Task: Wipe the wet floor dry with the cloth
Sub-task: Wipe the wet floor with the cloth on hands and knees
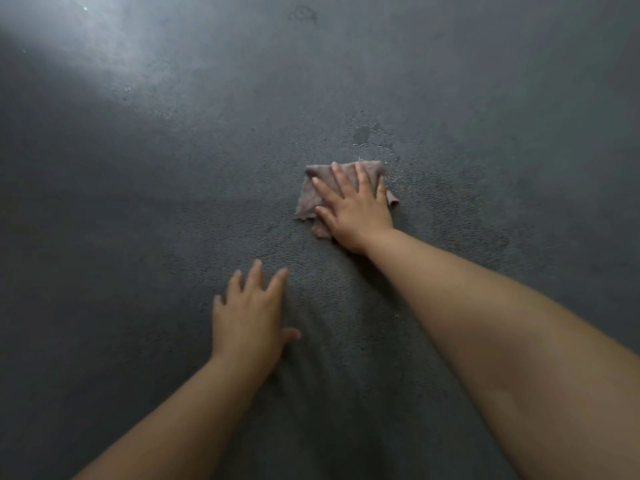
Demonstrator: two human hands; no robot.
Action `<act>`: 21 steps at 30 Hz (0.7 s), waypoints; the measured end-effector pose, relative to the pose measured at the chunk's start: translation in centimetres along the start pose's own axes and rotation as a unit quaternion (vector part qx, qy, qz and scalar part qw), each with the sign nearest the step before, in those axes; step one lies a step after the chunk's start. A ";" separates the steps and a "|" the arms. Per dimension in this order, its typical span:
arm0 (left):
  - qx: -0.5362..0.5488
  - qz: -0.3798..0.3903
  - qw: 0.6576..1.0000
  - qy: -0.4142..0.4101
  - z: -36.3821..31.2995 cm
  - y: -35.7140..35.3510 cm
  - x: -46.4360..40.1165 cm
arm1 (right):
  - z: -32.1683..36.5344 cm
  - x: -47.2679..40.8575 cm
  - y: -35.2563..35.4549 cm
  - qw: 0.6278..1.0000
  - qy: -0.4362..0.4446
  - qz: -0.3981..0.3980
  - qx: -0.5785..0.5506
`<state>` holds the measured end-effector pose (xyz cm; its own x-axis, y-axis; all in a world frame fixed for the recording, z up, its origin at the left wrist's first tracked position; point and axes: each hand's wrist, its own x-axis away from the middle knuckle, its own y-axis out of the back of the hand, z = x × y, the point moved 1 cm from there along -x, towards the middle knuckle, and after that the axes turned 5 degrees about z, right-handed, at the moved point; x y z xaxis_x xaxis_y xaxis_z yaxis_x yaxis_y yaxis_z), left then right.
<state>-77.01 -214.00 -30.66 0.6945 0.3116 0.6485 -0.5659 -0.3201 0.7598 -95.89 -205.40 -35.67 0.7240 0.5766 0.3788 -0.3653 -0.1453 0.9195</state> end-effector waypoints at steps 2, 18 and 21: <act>0.036 0.033 0.998 0.038 1.1 1.8 -1.7 | -1.4 -0.9 0.3 0.999 -0.030 -0.001 -0.013; 0.063 0.096 0.992 0.047 2.1 1.8 -4.3 | 4.8 -7.4 3.9 0.996 0.061 0.071 -0.005; 0.068 0.088 0.993 0.047 2.2 1.6 -4.4 | 6.9 -6.0 2.3 0.995 0.090 0.040 0.016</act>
<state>-80.04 -217.83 -32.44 0.5429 0.3199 0.7765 -0.6047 -0.4927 0.6258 -97.00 -214.76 -35.12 0.5757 0.6959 0.4293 -0.3966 -0.2215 0.8909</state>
